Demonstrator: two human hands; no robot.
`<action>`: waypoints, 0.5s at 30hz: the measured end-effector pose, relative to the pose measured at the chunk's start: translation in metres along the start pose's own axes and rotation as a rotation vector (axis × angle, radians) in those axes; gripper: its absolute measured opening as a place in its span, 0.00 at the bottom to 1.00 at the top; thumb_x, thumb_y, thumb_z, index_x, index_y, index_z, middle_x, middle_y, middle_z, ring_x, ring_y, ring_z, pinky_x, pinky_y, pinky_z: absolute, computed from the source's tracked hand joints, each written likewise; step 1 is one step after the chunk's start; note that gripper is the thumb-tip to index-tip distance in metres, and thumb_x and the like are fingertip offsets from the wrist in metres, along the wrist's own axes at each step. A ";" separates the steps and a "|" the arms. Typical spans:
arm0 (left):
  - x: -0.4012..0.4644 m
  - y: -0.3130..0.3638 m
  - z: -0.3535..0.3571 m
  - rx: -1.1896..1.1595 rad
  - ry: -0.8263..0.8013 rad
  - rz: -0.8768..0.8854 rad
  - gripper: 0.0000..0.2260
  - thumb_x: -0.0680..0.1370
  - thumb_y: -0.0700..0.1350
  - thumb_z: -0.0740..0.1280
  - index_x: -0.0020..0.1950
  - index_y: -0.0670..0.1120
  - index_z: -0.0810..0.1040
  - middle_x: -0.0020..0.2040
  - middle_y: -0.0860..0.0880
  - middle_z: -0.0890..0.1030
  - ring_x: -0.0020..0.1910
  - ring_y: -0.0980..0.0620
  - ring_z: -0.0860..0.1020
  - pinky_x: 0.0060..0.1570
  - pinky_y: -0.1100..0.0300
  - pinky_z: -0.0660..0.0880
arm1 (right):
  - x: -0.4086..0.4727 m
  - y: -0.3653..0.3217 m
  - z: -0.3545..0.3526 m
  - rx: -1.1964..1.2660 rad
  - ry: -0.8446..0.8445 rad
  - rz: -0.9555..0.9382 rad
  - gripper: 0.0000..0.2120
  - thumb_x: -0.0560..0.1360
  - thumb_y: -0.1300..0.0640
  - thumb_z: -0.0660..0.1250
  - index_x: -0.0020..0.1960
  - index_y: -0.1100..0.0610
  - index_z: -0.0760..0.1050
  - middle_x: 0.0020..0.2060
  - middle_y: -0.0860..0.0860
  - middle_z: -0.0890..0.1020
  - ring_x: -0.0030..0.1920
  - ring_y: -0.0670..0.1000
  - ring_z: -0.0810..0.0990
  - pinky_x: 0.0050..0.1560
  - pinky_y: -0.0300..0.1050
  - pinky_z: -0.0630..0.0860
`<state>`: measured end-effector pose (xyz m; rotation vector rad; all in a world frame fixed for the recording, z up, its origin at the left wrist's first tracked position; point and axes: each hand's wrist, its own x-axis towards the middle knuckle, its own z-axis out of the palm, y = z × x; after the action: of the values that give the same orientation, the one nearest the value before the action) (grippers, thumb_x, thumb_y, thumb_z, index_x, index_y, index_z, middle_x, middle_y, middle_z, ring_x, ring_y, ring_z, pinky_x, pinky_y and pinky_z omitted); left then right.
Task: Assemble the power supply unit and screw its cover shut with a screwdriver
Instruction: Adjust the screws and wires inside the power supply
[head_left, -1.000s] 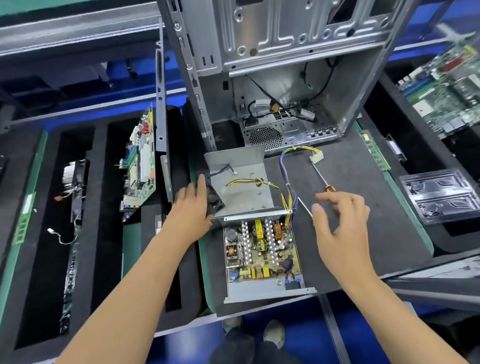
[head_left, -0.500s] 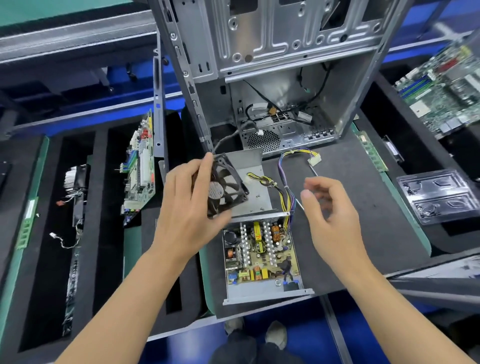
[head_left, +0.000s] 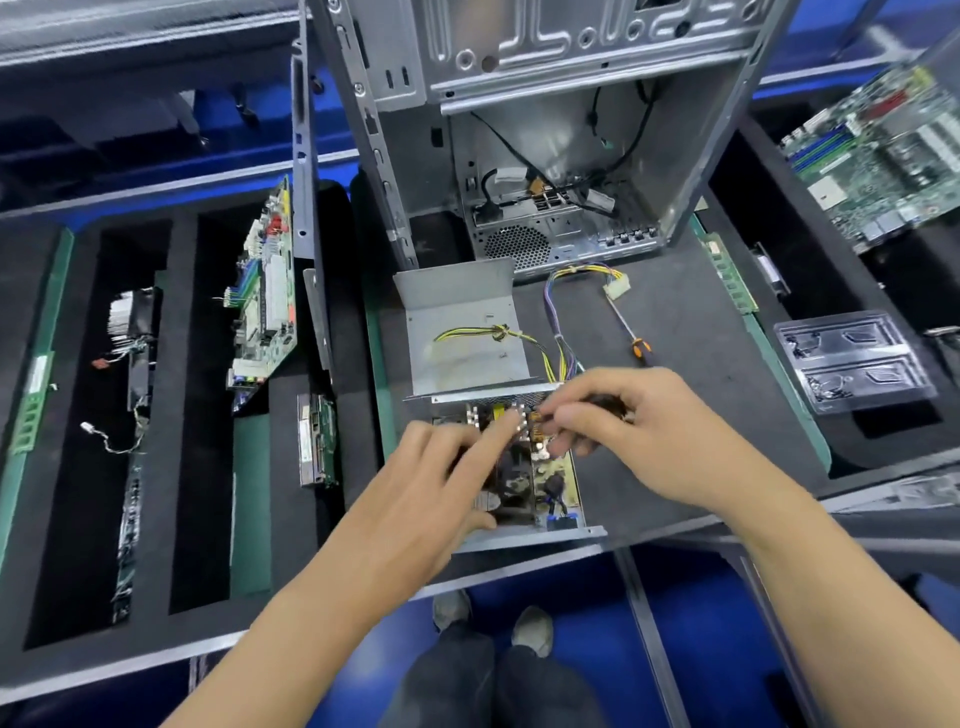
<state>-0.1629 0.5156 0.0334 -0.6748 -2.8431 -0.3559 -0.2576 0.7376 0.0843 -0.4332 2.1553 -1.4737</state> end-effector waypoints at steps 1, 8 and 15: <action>-0.005 0.002 0.005 0.022 -0.003 0.000 0.41 0.71 0.50 0.78 0.77 0.44 0.61 0.56 0.45 0.72 0.47 0.44 0.72 0.48 0.52 0.76 | -0.003 0.006 0.001 -0.014 -0.021 0.021 0.07 0.79 0.64 0.67 0.50 0.58 0.83 0.40 0.50 0.87 0.42 0.47 0.86 0.46 0.40 0.81; -0.019 0.006 0.023 -0.075 0.032 0.002 0.18 0.80 0.46 0.66 0.70 0.44 0.76 0.45 0.45 0.78 0.40 0.45 0.73 0.39 0.52 0.76 | -0.010 0.034 0.010 -0.113 -0.040 0.047 0.05 0.78 0.61 0.69 0.48 0.54 0.84 0.37 0.48 0.85 0.41 0.45 0.84 0.48 0.35 0.77; -0.027 0.011 0.030 -0.413 -0.078 -0.140 0.18 0.82 0.49 0.62 0.63 0.40 0.81 0.52 0.46 0.81 0.48 0.48 0.79 0.54 0.57 0.75 | -0.013 0.045 0.010 -0.223 -0.109 0.105 0.05 0.78 0.56 0.69 0.48 0.47 0.83 0.38 0.39 0.84 0.39 0.41 0.82 0.42 0.28 0.74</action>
<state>-0.1382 0.5224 0.0008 -0.5654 -2.9221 -0.9779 -0.2404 0.7531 0.0427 -0.4591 2.2268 -1.1329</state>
